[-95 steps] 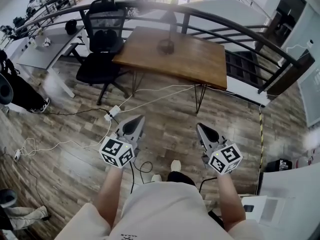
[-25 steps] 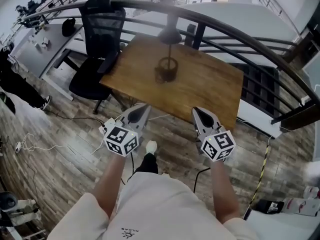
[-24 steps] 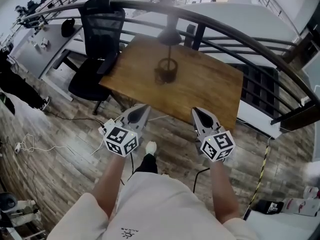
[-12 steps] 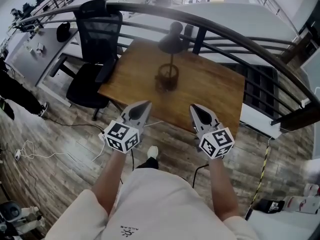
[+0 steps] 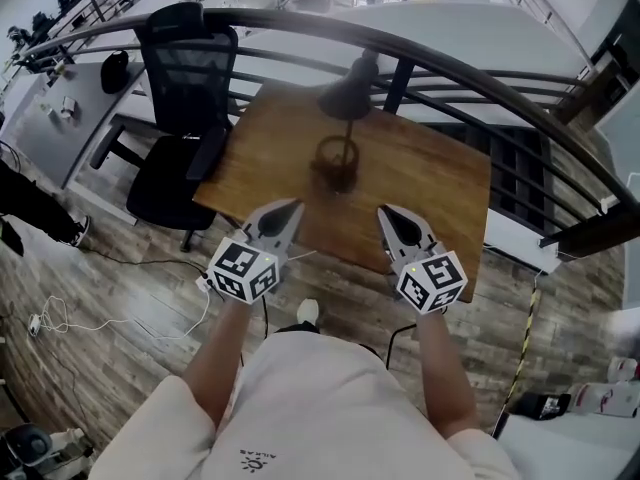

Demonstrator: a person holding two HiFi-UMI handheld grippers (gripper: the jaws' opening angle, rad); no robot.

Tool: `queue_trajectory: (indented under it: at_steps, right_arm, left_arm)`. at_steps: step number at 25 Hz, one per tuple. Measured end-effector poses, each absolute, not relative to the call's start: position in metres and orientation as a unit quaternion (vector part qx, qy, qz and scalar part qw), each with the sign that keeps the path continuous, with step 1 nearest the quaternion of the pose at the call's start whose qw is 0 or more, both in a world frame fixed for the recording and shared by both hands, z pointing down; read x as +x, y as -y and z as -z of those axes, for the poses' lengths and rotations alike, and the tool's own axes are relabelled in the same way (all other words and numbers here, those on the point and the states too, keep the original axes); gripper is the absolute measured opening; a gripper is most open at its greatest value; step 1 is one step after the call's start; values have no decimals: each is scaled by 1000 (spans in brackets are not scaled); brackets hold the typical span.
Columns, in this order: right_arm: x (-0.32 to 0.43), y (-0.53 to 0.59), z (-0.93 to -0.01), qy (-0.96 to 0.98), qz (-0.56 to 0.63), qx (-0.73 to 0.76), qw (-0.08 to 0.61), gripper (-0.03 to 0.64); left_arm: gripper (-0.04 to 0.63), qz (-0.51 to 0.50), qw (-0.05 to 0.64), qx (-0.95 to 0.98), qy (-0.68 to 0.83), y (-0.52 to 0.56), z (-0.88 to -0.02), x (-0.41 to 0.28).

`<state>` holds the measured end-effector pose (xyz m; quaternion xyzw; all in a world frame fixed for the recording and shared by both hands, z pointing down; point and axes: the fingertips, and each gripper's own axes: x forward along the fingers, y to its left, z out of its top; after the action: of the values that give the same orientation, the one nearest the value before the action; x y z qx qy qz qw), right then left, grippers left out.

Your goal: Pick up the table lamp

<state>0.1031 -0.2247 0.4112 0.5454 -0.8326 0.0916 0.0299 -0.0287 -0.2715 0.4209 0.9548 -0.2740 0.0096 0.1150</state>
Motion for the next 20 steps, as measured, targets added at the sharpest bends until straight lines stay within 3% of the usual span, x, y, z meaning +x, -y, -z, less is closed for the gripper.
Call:
queue_trajectory:
  at_steps: [20]
  right_arm:
    - [122,299,-441,818,-99,566,12,17]
  left_arm:
    - [5,-4,121,962,244,336,-430,-11]
